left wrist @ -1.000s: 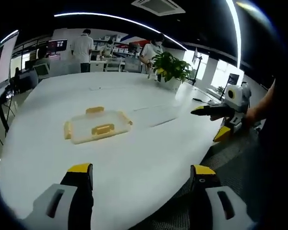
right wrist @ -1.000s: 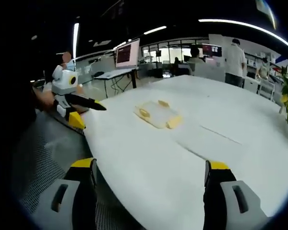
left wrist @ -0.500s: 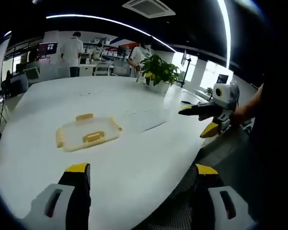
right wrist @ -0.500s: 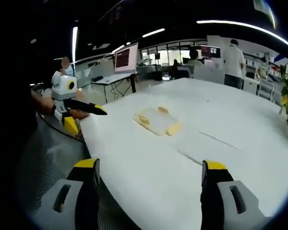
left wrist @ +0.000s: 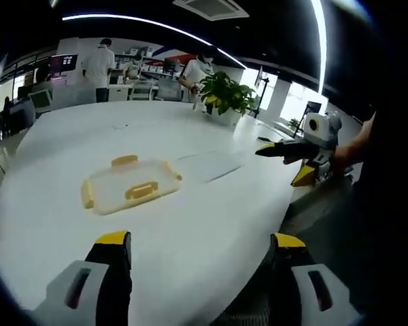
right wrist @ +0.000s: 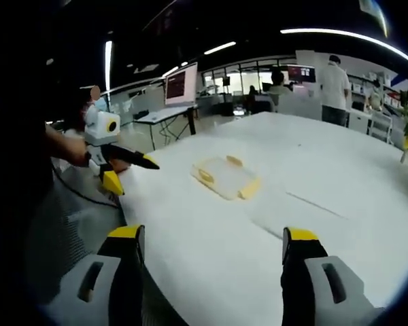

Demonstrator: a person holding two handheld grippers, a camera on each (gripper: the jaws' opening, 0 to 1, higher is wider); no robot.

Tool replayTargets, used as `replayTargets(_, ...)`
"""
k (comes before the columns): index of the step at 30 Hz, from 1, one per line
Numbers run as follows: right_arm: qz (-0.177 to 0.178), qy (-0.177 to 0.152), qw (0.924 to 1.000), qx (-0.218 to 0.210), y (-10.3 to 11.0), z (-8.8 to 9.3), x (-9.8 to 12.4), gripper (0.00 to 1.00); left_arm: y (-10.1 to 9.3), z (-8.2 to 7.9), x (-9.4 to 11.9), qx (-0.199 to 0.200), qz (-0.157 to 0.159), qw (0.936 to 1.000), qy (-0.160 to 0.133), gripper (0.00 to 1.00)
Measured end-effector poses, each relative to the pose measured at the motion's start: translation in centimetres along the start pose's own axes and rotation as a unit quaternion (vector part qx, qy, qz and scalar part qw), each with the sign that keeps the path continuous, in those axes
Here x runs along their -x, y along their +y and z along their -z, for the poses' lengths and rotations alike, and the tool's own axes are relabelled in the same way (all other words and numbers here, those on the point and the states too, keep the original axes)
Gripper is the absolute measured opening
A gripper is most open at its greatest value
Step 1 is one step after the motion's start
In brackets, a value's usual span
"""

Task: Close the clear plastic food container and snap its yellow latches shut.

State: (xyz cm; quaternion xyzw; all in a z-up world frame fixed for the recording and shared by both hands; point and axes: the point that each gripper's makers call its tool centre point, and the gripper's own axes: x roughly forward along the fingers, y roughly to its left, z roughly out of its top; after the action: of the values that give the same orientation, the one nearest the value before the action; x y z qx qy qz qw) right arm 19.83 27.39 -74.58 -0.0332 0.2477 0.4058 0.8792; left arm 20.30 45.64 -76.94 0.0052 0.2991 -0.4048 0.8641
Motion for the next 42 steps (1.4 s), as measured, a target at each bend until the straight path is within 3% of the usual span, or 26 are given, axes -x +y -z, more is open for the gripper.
replayTargets(12,-0.007,-0.017,0.9998,-0.006,-0.3,-1.8,-1.7,0.81,2.2,-0.2,-0.2,-0.014,0.005,0.9997,0.017,0.79)
replayTargets(23,-0.009,-0.021,0.9997,-0.003,-0.2,-2.4,-2.8,0.8,2.8,-0.6,-0.3,-0.027,0.023,0.9989,0.031,0.76)
replayTargets(42,-0.03,-0.017,0.9992,0.019,-1.0,-3.6,-5.7,0.75,5.7,-1.2,-1.2,-0.073,0.033,0.9945,0.068,0.74)
